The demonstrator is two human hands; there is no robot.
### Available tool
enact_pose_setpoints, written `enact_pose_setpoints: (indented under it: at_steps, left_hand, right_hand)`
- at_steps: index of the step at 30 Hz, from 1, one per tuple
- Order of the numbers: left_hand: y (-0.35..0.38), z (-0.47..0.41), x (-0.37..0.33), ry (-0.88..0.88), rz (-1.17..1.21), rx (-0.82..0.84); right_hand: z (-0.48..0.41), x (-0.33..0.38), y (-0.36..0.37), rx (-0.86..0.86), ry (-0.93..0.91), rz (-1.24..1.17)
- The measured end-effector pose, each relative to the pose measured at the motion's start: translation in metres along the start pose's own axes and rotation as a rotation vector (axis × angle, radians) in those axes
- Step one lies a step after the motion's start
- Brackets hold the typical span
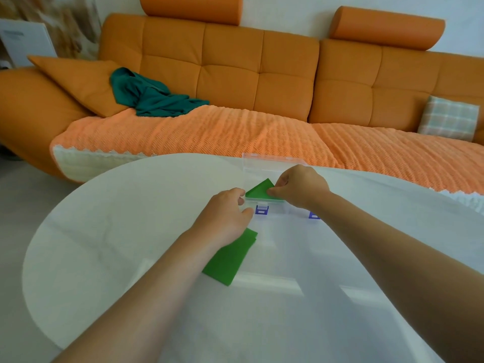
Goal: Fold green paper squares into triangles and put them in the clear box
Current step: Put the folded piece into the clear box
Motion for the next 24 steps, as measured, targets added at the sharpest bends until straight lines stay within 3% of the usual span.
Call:
enact_pose_setpoints:
  at_steps: [9,14,17,20,24]
  left_hand:
    - [-0.011,0.014,0.006,0.016,-0.081,-0.015]
    - [-0.025,0.035,0.007,0.116,-0.161,-0.022]
    - [-0.03,0.049,0.012,0.158,-0.263,0.039]
    - [-0.027,0.063,0.027,0.118,-0.377,0.21]
    - [-0.023,0.075,0.04,0.124,-0.438,0.28]
  right_hand:
    - [0.019,-0.002,-0.019,-0.083,-0.061,-0.058]
    - [0.058,0.022,-0.027,-0.132,-0.243,-0.227]
    - [0.089,0.047,-0.007,0.017,-0.391,-0.238]
    - [0.115,0.063,0.023,0.187,-0.469,-0.201]
    - [0.133,0.067,0.051,0.274,-0.554,-0.081]
Point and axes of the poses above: each hand's wrist, its own z-axis away from the middle knuckle, its own y-axis out of the palm, x = y × z, the point moved 7 cm from there along -z, towards the middle knuckle, and after that the axes turned 2 degrees about -z, right-handed, at the moved point
